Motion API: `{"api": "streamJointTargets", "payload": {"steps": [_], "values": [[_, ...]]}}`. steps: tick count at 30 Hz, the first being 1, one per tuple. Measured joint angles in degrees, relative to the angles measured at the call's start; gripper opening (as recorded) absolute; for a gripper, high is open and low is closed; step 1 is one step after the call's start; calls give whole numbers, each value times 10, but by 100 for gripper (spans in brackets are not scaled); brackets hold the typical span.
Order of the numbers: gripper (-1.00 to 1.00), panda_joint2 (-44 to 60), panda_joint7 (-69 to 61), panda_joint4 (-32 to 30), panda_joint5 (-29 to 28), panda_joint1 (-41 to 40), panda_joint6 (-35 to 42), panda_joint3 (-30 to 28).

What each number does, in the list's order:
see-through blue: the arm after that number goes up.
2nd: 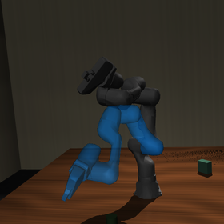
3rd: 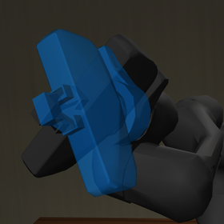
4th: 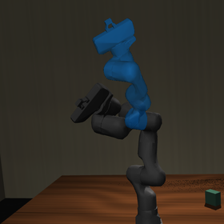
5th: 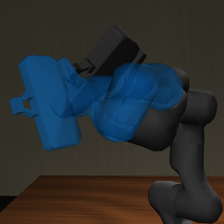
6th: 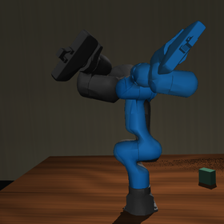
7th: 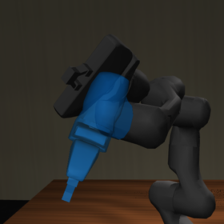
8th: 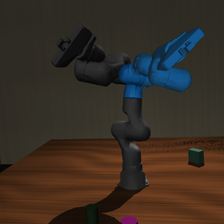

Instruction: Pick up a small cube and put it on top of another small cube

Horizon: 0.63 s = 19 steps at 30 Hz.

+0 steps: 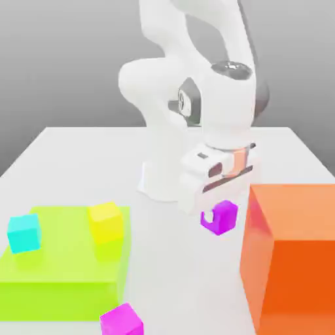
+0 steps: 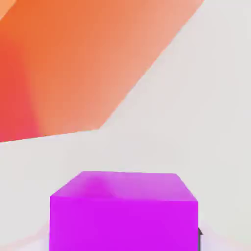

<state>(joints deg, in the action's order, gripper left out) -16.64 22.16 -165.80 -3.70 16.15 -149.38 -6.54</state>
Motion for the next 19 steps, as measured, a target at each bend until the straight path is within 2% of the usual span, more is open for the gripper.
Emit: {"api": "streamJointTargets", "payload": {"steps": [10, 12, 15, 16, 19], "values": [[-100, -113, -100, 69, -74, -162, 178, -118], [-100, -99, -110, 65, -78, -173, 160, -130], [-100, -52, -118, 47, -76, -176, 95, -140], [100, -37, -119, 41, -76, -175, 74, -143], [100, -37, -119, 41, -76, -175, 74, -143]]}}
